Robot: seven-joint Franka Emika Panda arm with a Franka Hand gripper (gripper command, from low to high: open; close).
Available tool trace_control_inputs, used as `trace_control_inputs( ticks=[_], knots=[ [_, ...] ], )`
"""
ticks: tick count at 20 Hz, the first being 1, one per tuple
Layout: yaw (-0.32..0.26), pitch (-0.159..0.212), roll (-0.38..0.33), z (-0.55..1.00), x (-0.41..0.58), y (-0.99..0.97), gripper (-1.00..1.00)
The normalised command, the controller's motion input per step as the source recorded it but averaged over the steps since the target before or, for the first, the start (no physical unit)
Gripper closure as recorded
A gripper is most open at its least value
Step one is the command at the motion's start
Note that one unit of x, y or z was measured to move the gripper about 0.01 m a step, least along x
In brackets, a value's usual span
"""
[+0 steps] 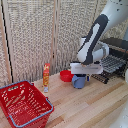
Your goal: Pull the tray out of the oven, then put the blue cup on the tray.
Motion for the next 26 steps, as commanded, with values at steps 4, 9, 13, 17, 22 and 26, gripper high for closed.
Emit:
trace_control_inputs(
  ticks=[4, 9, 13, 17, 22, 26],
  knots=[
    [-0.007, -0.003, 0.000, 0.04, 0.001, 0.00, 1.00],
    [-0.110, -0.008, 0.000, 0.54, 0.194, 0.06, 1.00],
    [-0.115, 0.000, -0.010, 0.99, 0.433, 0.09, 1.00],
    [-0.151, -0.011, -0.092, 0.89, 0.479, 0.18, 1.00],
    [-0.188, -0.049, -0.133, 0.54, 0.402, 0.06, 1.00],
    [-0.196, -0.018, -0.027, 0.63, 0.389, -0.22, 1.00]
  ],
)
